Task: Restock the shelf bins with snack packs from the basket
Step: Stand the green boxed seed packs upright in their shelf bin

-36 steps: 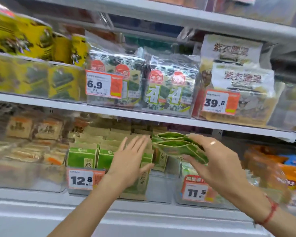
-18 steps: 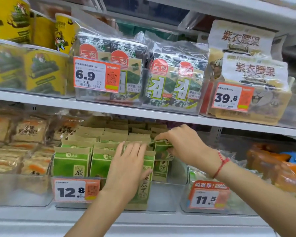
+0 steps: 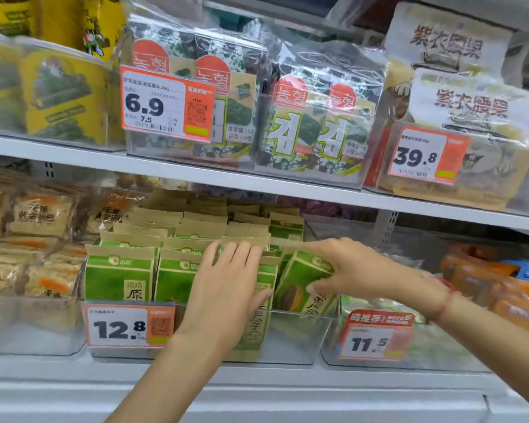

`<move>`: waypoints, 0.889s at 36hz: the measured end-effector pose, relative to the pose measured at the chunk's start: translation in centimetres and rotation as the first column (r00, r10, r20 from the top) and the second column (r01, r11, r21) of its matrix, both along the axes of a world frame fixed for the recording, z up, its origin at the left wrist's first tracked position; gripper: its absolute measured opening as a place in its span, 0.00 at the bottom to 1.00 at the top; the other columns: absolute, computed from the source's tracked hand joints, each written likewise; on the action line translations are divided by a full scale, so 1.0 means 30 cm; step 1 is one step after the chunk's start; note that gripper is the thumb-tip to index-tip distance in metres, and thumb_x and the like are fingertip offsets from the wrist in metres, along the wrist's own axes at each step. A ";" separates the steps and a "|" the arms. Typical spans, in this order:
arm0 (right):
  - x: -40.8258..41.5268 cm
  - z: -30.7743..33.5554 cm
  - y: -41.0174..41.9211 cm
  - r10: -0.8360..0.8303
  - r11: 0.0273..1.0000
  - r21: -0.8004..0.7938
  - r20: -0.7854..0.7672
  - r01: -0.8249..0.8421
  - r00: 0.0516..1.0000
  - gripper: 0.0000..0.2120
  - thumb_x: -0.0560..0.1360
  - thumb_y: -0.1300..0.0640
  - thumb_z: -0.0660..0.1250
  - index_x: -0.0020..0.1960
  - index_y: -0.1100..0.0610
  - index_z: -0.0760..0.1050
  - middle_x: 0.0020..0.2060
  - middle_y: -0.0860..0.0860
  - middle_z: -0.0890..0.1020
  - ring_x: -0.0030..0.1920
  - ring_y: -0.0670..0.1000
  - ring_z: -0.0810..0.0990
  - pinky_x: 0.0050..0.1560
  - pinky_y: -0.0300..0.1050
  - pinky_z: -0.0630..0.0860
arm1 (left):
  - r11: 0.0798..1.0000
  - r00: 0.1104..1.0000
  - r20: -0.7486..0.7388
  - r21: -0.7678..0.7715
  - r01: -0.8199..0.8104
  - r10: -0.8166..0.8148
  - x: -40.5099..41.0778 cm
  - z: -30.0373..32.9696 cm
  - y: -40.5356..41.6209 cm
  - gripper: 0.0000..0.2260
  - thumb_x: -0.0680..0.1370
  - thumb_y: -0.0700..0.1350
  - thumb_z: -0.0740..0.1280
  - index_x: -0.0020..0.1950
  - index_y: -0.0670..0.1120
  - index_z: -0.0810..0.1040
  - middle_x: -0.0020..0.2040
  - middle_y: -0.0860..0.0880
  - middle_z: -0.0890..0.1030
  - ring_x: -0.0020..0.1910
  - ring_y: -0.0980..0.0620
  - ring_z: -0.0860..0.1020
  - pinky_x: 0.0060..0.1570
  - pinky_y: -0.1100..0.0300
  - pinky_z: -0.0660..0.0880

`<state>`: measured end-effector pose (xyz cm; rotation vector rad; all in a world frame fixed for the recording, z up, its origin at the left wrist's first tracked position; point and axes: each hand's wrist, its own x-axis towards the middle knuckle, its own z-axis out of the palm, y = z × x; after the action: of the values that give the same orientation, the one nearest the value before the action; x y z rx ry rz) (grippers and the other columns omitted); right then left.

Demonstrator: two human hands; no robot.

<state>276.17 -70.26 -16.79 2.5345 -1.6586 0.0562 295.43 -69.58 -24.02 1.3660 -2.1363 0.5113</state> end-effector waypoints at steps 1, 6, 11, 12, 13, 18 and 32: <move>0.018 -0.008 -0.044 -0.012 0.999 0.041 -0.065 0.015 0.998 0.33 0.72 0.48 0.71 0.72 0.38 0.60 0.53 0.45 0.79 0.50 0.49 0.76 0.42 0.44 0.70 | 1.000 1.000 0.008 0.006 -0.010 0.010 0.001 0.001 -0.001 0.27 0.76 0.63 0.60 0.70 0.49 0.66 0.61 0.52 0.73 0.62 0.50 0.70 0.69 0.51 0.60; 0.083 -0.035 -0.188 -0.200 0.979 -0.012 -0.191 0.201 0.961 0.29 0.70 0.48 0.73 0.66 0.57 0.66 0.60 0.54 0.76 0.59 0.56 0.75 0.51 0.47 0.71 | 0.999 0.999 -0.015 -0.039 -0.029 0.029 0.004 -0.013 -0.017 0.26 0.69 0.63 0.69 0.60 0.48 0.76 0.49 0.52 0.78 0.50 0.50 0.77 0.59 0.50 0.72; 0.108 -0.081 -0.212 -0.240 0.971 -0.064 -0.227 0.232 0.944 0.46 0.67 0.51 0.77 0.74 0.59 0.53 0.64 0.58 0.73 0.64 0.59 0.72 0.60 0.52 0.71 | 0.995 0.999 0.005 -0.092 -0.035 0.036 0.007 -0.034 -0.019 0.31 0.64 0.64 0.73 0.59 0.47 0.78 0.46 0.52 0.79 0.47 0.50 0.79 0.55 0.49 0.75; 0.108 -0.092 -0.213 -0.243 0.970 -0.078 -0.220 0.231 0.945 0.46 0.66 0.51 0.77 0.73 0.59 0.53 0.63 0.58 0.73 0.63 0.59 0.72 0.61 0.53 0.71 | 0.996 0.999 0.010 -0.087 -0.031 0.032 0.009 -0.036 -0.018 0.32 0.63 0.65 0.73 0.59 0.46 0.78 0.46 0.52 0.79 0.47 0.50 0.79 0.55 0.49 0.75; 0.104 -0.101 -0.218 -0.247 0.968 -0.107 -0.218 0.229 0.944 0.45 0.66 0.50 0.77 0.72 0.59 0.54 0.62 0.57 0.74 0.63 0.59 0.72 0.62 0.53 0.70 | 0.996 1.000 0.010 -0.088 -0.025 0.026 0.010 -0.037 -0.019 0.33 0.62 0.66 0.73 0.59 0.47 0.78 0.47 0.53 0.79 0.47 0.50 0.79 0.56 0.49 0.75; 0.104 -0.135 -0.266 -0.293 0.905 -0.366 -0.161 0.219 0.942 0.33 0.69 0.50 0.73 0.67 0.60 0.62 0.62 0.57 0.74 0.63 0.58 0.72 0.63 0.50 0.65 | 0.997 1.000 0.005 -0.083 0.009 -0.008 0.020 -0.031 -0.017 0.33 0.63 0.67 0.72 0.60 0.48 0.77 0.48 0.54 0.79 0.48 0.52 0.78 0.56 0.51 0.75; 0.025 -0.083 0.033 -0.063 0.941 -0.330 0.049 0.075 0.997 0.38 0.72 0.44 0.69 0.75 0.53 0.56 0.69 0.52 0.67 0.70 0.54 0.64 0.69 0.50 0.59 | 0.999 0.998 -0.065 -0.049 -0.015 0.012 -0.016 -0.042 0.093 0.31 0.70 0.53 0.72 0.71 0.45 0.68 0.69 0.49 0.72 0.70 0.49 0.68 0.73 0.48 0.56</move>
<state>276.91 -69.28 -19.28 2.2362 -1.5932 0.3491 294.96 -66.79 -25.29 1.3530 -2.0506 0.5147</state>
